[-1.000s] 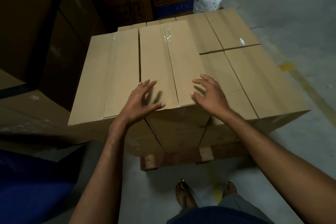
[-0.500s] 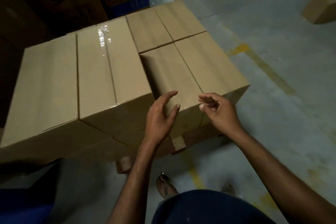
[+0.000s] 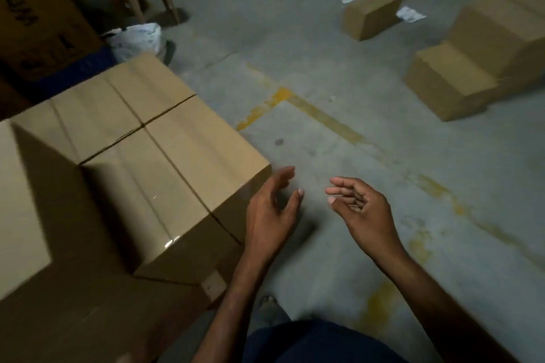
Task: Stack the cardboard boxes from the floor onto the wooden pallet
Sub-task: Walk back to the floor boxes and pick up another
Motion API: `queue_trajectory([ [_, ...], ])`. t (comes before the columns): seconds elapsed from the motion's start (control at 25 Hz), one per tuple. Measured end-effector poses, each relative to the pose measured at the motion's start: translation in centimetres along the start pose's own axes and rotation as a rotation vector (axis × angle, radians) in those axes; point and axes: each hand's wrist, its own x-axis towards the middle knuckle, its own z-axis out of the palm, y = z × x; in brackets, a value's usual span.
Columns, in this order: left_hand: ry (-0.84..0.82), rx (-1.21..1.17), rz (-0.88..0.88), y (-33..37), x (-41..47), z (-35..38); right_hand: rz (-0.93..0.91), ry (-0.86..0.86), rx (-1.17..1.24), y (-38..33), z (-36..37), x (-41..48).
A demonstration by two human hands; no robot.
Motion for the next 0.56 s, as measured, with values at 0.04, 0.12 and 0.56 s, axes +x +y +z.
queue_trajectory([
  [0.04, -0.038, -0.036, -0.001, 0.8, 1.3, 1.7, 0.025, 0.062, 0.019, 0.6, -1.5, 0.9],
  [0.12, -0.116, -0.097, -0.019, 2.2, 4.1, 5.0, 0.072, 0.177, 0.054, 1.6, -4.2, 2.8],
  [0.56, -0.473, -0.331, -0.051, 8.8, 24.0, 24.9, 0.145, 0.622, 0.089, 2.6, -18.7, 17.3],
])
